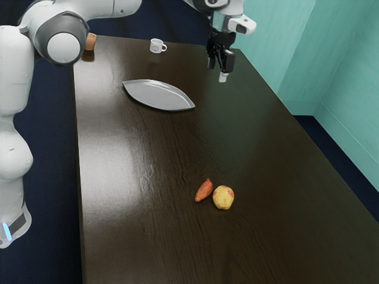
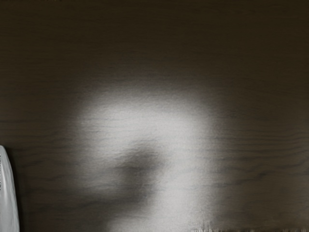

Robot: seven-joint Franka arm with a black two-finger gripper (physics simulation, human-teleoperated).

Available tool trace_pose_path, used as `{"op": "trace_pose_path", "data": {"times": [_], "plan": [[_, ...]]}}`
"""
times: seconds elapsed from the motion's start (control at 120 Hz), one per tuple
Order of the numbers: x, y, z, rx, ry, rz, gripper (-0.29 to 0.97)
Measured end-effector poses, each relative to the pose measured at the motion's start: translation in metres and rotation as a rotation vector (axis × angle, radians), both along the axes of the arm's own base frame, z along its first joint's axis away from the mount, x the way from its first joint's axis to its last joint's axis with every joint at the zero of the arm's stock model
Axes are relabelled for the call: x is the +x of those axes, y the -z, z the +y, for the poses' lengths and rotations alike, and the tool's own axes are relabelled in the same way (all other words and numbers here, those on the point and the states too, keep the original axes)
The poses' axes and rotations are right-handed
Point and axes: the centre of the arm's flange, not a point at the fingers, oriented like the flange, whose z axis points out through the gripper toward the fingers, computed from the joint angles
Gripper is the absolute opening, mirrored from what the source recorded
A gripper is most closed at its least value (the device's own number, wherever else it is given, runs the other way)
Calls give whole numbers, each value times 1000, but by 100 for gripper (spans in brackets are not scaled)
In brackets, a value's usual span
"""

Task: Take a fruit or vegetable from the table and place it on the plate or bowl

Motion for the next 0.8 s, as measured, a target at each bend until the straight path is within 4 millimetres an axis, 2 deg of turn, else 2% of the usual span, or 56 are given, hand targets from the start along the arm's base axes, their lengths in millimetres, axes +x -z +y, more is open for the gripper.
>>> {"op": "trace_pose_path", "data": {"times": [0.217,0.308,0.333,0.358,0.433,0.483,0.542,0.633,0.7,0.8], "plan": [[-1,0,2,-14,26,-3,68],[-8,16,51,-129,-66,-2,68],[-9,14,51,-137,-65,-7,68],[-5,5,31,-123,-24,-16,68],[10,-9,-60,-60,152,-21,68],[12,-13,-103,-21,238,-19,68],[17,-8,-159,37,347,-7,68],[16,-2,-215,97,450,1,68],[16,9,-255,114,522,16,68],[15,28,-301,120,598,39,68]]}}
